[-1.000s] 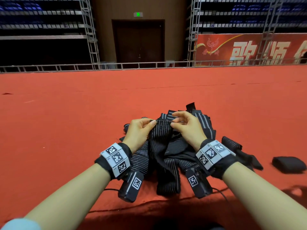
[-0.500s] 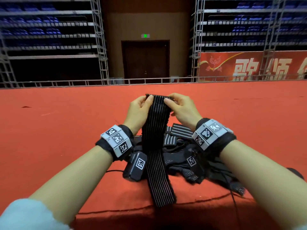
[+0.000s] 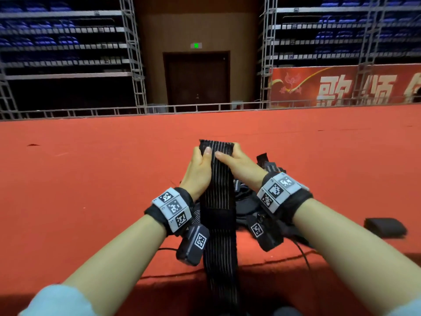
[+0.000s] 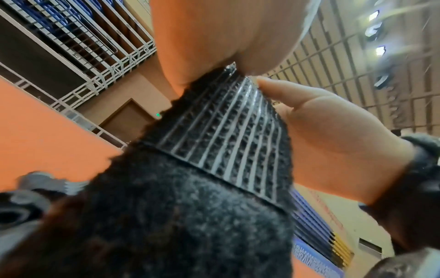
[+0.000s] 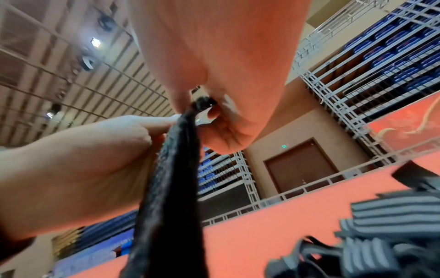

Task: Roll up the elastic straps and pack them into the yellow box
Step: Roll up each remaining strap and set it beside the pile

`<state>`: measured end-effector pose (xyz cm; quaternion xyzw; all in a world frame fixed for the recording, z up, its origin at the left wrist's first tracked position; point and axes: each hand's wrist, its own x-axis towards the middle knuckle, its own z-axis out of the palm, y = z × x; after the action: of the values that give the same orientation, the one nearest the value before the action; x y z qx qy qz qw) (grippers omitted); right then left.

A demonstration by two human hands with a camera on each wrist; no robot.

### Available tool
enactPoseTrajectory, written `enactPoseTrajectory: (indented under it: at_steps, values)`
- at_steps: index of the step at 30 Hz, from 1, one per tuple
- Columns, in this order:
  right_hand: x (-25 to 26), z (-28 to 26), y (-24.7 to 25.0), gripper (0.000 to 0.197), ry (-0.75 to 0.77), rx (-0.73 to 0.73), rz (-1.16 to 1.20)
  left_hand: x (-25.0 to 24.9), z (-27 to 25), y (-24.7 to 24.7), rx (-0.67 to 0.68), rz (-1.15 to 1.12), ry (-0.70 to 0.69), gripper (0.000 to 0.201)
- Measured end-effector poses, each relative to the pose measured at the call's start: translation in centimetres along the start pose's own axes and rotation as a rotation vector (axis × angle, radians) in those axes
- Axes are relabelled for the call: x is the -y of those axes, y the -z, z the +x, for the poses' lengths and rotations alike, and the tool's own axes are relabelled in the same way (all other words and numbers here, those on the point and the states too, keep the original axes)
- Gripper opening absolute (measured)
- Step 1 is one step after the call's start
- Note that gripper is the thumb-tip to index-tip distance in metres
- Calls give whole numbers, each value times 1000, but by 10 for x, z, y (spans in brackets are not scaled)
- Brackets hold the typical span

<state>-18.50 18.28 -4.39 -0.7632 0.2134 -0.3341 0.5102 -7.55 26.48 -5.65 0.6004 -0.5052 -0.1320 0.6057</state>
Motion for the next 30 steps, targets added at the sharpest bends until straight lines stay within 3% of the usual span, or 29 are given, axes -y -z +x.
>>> enactPoseTrajectory:
  at_steps: [2,5,8,13,17,24,30]
  values:
    - [-35,-2,-1,33,-34,-3,-50,28,-5,-10,-14,24,32,30]
    - [-84,-9,-3,18,-79,-113,54,75,-9,-27,19,-6,101,19]
    - [-130,-9,-6,12,-177,-168,162,121,-13,-39,64,-62,214,28]
    - [-190,-10,-18,11,-382,-167,359,173,-17,-51,78,-112,393,24]
    - [-210,-12,-27,22,-427,-146,500,192,-24,-52,74,-277,531,13]
    - [-234,-15,-31,36,-422,-172,595,203,-28,-56,80,-342,552,32]
    - [-236,-17,-33,29,-379,-213,677,205,-28,-60,27,-479,626,27]
